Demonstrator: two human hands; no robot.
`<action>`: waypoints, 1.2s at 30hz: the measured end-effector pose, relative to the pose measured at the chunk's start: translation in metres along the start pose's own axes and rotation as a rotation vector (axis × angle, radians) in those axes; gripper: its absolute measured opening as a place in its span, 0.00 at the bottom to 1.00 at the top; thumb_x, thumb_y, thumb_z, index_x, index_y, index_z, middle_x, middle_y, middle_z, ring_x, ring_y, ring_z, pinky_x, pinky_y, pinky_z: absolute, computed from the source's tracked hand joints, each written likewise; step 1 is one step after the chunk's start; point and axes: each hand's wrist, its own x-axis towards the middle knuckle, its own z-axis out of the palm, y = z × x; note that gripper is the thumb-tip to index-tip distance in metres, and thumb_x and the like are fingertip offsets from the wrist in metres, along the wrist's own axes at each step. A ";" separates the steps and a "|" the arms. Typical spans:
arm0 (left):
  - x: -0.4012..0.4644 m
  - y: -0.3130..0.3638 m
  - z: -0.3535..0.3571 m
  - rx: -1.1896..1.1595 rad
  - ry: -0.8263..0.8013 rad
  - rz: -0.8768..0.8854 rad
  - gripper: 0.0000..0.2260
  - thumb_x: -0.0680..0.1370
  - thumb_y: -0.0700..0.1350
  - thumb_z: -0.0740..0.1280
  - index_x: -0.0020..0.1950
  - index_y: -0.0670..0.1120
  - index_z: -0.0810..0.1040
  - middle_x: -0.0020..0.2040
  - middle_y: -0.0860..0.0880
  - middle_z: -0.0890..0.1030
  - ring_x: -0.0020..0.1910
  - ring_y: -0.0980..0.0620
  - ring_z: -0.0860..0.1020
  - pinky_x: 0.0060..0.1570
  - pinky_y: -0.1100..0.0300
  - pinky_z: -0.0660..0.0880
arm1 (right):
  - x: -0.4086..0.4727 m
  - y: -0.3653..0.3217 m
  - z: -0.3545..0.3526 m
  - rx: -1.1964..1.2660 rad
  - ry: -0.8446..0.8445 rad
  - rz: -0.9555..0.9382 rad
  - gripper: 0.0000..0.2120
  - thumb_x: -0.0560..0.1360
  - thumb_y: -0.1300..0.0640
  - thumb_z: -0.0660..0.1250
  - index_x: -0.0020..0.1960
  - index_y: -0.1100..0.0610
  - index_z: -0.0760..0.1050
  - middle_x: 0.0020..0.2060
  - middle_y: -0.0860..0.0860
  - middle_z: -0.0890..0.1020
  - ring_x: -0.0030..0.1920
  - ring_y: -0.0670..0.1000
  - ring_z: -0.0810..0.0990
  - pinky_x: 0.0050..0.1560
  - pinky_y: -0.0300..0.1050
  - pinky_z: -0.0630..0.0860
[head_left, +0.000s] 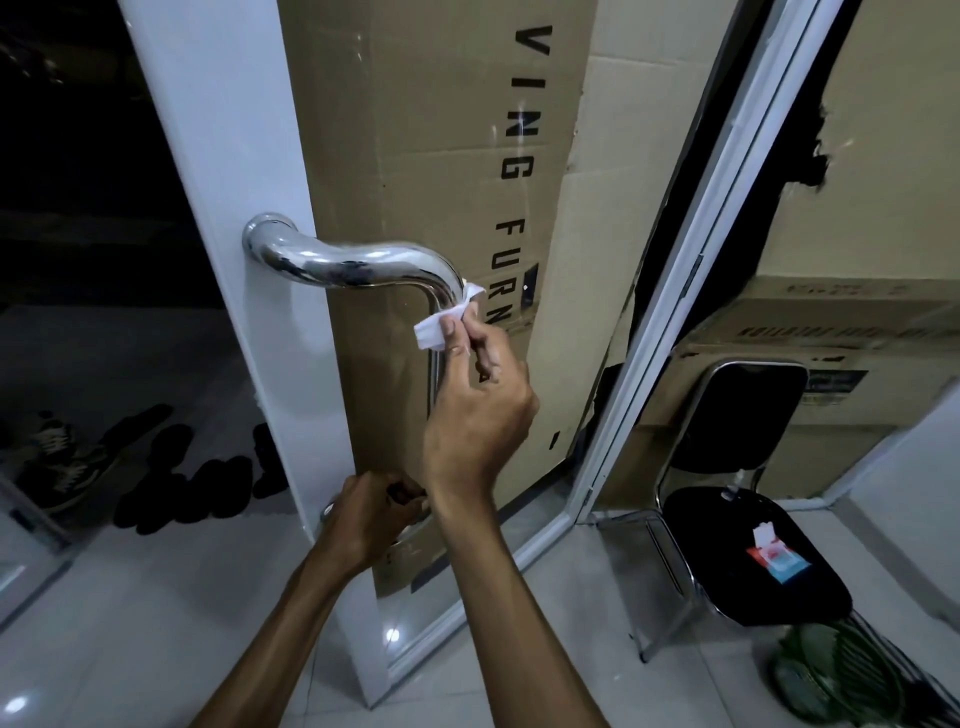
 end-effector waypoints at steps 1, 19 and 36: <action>0.000 -0.001 0.000 -0.005 -0.009 -0.004 0.16 0.78 0.42 0.75 0.34 0.57 0.76 0.32 0.55 0.80 0.34 0.52 0.81 0.41 0.53 0.81 | -0.002 0.002 -0.001 -0.008 -0.002 0.000 0.14 0.79 0.45 0.68 0.61 0.50 0.84 0.50 0.46 0.86 0.51 0.43 0.83 0.41 0.31 0.80; 0.001 -0.005 0.002 -0.053 -0.026 -0.020 0.10 0.78 0.45 0.75 0.38 0.54 0.81 0.33 0.55 0.82 0.33 0.56 0.82 0.39 0.50 0.83 | 0.015 -0.006 0.002 -0.032 0.000 -0.136 0.15 0.78 0.50 0.70 0.61 0.54 0.85 0.50 0.50 0.84 0.49 0.40 0.80 0.44 0.24 0.75; 0.004 -0.009 0.005 -0.042 -0.038 -0.108 0.06 0.76 0.56 0.76 0.43 0.56 0.84 0.37 0.59 0.84 0.40 0.57 0.82 0.45 0.52 0.81 | 0.045 -0.010 -0.005 0.122 -0.262 -0.172 0.15 0.78 0.56 0.74 0.65 0.50 0.82 0.56 0.45 0.84 0.57 0.48 0.80 0.56 0.46 0.82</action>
